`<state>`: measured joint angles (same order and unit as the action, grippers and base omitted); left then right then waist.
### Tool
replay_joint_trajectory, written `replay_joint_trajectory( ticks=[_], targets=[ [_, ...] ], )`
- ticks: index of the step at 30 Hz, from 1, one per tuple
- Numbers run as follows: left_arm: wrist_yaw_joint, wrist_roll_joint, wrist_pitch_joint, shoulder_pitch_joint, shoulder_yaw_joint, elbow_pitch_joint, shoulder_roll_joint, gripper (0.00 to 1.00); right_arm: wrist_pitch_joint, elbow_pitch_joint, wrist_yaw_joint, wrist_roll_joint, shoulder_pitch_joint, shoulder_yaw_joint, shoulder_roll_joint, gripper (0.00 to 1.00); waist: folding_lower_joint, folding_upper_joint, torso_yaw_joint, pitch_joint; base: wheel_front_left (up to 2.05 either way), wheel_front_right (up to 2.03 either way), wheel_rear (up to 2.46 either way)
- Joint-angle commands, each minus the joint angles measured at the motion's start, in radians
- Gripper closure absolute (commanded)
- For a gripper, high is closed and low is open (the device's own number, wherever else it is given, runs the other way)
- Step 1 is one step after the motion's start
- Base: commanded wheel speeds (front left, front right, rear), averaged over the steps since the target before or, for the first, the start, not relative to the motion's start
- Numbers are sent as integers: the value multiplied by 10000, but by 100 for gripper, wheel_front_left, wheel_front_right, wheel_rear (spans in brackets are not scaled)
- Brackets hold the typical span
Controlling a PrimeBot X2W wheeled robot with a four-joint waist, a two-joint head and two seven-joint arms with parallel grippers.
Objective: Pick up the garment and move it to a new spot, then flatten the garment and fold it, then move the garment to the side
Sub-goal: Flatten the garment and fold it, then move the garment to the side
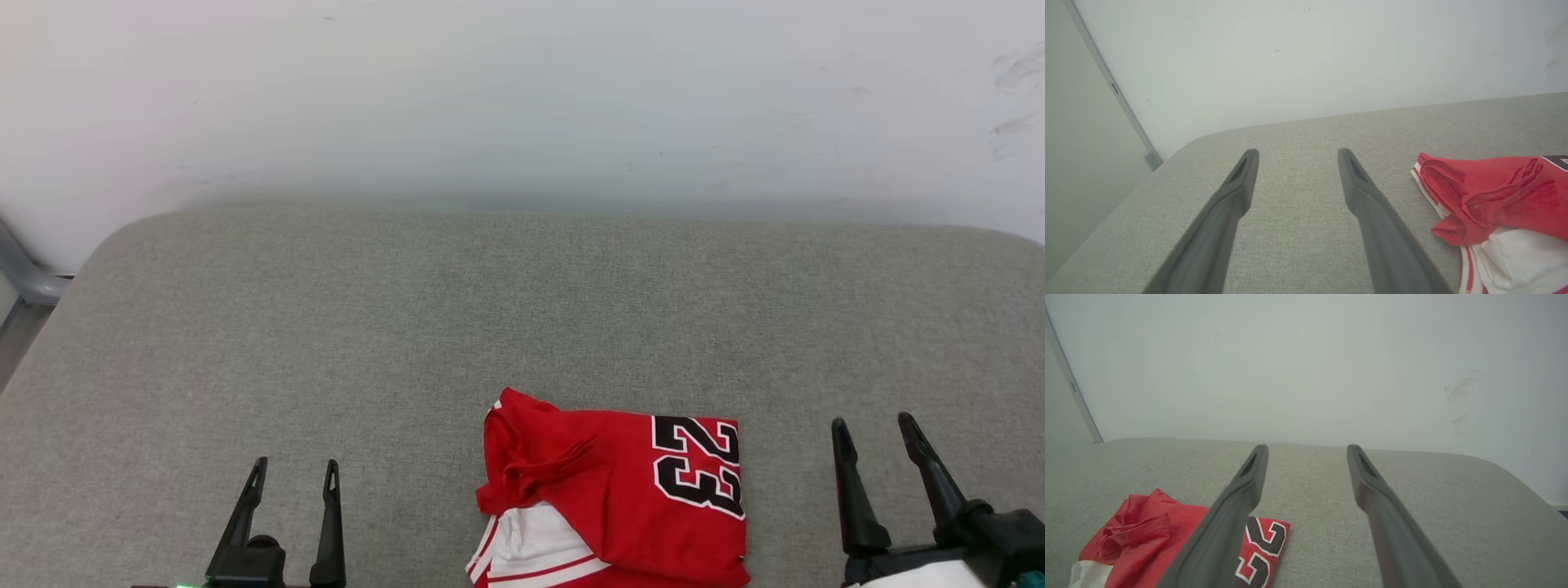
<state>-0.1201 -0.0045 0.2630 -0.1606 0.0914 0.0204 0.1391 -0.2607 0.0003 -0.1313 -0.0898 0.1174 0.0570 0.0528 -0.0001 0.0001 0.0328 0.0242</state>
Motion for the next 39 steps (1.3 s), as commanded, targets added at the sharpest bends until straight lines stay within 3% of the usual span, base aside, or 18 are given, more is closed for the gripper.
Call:
replay_joint_trajectory(
  ticks=[1, 15, 21, 25, 29, 39],
  targets=[
    [14, -28, 20, -132, 10, -21, 35, 0, -44, -69, 13, -180, 163, 77, -39, 0, 1, -1, -12, 3, 0, 0, 0],
    [63, -113, 20, -72, 9, 130, 83, 0, -38, 78, 11, -308, 492, -14, -46, 0, 1, -1, 22, -6, 0, 0, 0],
    [112, -117, 20, 94, 66, 168, 23, 0, -24, -188, 11, -134, -389, 178, -40, 0, 1, -1, 168, -72, 0, 0, 0],
    [170, -115, 20, 236, 143, 225, -13, 0, 544, -392, 13, 58, -1434, 79, 408, 0, 1, -1, 331, -142, 0, 0, 0],
    [225, -100, 20, 306, 171, 276, -12, 0, 1894, -467, 11, -227, -2559, -472, 1005, 0, 1, -1, 496, -185, 0, 0, 0],
    [245, -71, 20, 485, 207, 307, -44, 0, 8106, 939, 11, -2719, -4122, -2374, 2633, 0, 1, -1, 724, -391, 0, 0, 0]
  ],
)
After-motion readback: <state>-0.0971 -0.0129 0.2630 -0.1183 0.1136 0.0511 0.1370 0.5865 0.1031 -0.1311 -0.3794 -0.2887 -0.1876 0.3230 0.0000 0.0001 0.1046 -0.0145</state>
